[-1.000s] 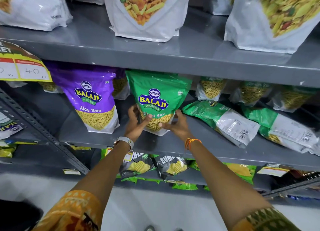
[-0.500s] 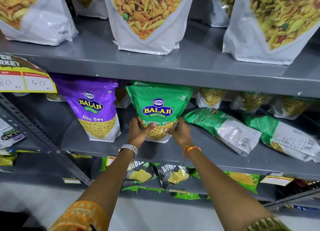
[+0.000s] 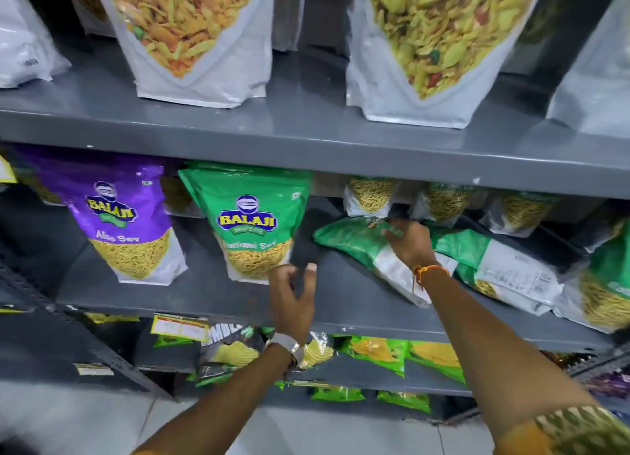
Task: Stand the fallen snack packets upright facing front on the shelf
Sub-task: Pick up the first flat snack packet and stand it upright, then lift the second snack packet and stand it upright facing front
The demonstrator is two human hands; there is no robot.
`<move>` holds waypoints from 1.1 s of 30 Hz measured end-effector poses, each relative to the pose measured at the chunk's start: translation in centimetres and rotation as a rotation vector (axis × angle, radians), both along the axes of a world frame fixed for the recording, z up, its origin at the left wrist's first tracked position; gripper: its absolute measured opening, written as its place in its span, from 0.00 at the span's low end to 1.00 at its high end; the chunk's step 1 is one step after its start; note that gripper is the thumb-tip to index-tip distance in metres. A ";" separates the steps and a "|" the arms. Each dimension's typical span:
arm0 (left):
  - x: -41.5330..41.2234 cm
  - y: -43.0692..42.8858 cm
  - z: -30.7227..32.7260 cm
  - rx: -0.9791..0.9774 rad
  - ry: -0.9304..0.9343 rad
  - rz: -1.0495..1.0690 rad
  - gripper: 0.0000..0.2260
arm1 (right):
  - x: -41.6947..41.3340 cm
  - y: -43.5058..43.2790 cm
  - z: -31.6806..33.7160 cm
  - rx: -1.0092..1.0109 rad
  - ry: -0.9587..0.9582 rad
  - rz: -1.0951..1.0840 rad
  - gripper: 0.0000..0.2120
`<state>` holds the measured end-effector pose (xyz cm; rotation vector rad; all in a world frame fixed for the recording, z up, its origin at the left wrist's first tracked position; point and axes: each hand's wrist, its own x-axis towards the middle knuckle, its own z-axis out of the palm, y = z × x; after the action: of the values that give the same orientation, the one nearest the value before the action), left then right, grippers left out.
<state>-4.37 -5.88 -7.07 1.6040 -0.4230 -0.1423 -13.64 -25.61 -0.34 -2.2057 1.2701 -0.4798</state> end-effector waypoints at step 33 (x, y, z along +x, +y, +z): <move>-4.7 -9.6 0.0 0.070 0.442 -0.326 0.08 | -5.9 -4.8 0.5 0.349 -0.006 0.370 0.10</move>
<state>-9.07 -15.52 -7.10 1.5080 -0.3321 -0.7515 -19.52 -30.44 0.20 -2.0671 0.8366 -0.1082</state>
